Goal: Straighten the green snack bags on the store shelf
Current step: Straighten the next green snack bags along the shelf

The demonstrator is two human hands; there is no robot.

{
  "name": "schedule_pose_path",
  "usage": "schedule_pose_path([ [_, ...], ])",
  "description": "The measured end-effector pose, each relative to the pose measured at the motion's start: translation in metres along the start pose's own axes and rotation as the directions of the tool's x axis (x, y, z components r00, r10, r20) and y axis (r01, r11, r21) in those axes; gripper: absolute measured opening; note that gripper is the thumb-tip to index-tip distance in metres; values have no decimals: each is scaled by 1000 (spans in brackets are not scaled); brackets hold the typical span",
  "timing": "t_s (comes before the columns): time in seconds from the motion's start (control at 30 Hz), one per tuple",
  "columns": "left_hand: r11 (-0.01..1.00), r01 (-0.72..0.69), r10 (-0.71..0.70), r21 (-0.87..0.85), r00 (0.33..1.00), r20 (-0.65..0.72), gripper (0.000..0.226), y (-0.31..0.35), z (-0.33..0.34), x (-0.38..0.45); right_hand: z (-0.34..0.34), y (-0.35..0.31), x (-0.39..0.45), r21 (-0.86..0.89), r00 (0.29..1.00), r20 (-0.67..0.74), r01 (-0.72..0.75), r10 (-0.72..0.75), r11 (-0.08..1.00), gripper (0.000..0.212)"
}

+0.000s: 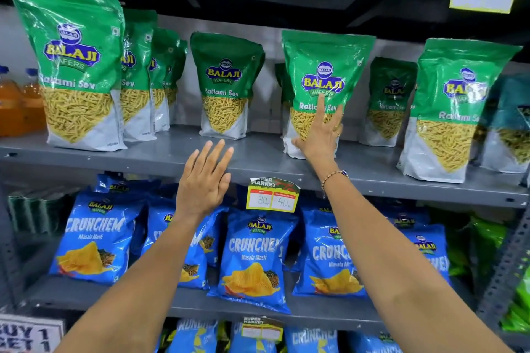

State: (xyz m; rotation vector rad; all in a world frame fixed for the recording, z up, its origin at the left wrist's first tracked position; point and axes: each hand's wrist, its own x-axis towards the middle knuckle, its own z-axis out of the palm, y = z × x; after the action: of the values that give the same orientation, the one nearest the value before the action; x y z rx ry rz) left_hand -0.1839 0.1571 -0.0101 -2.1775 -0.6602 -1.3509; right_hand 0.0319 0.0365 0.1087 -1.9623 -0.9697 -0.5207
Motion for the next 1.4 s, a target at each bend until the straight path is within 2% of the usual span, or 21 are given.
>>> schedule_pose_path([
  [0.23, 1000, 16, -15, -6, 999, 51, 52, 2, -5, 0, -14, -2, -13, -36, 1000, -2, 8, -8, 999, 119],
  [0.5, 1000, 15, -12, -28, 997, 78, 51, 2, -7, 0, -25, 2, -27, -5, 998, -36, 56, -56, 998, 130],
  [0.77, 999, 26, -20, -46, 990, 142, 52, 3, -14, 0, -38, 3, -43, -8, 994, -64, 87, -88, 996, 129],
  [1.1, 998, 44, -34, -47, 982, 188, 52, 5, -19, 1, -48, -5, -53, -37, 998, -50, 39, -40, 999, 120],
  [1.27, 997, 53, -38, -59, 972, 232, 53, 5, -27, 3, -48, -7, -53, -25, 996, -52, 70, -71, 997, 125],
  [1.33, 996, 52, -33, -71, 968, 247, 56, 3, -32, 4, -50, -9, -55, -37, 998, -41, 49, -50, 998, 120],
  [1.4, 993, 92, -72, -69, 967, 244, 58, -4, -35, 4, -51, -16, -61, -55, 992, -103, 65, -70, 996, 109],
])
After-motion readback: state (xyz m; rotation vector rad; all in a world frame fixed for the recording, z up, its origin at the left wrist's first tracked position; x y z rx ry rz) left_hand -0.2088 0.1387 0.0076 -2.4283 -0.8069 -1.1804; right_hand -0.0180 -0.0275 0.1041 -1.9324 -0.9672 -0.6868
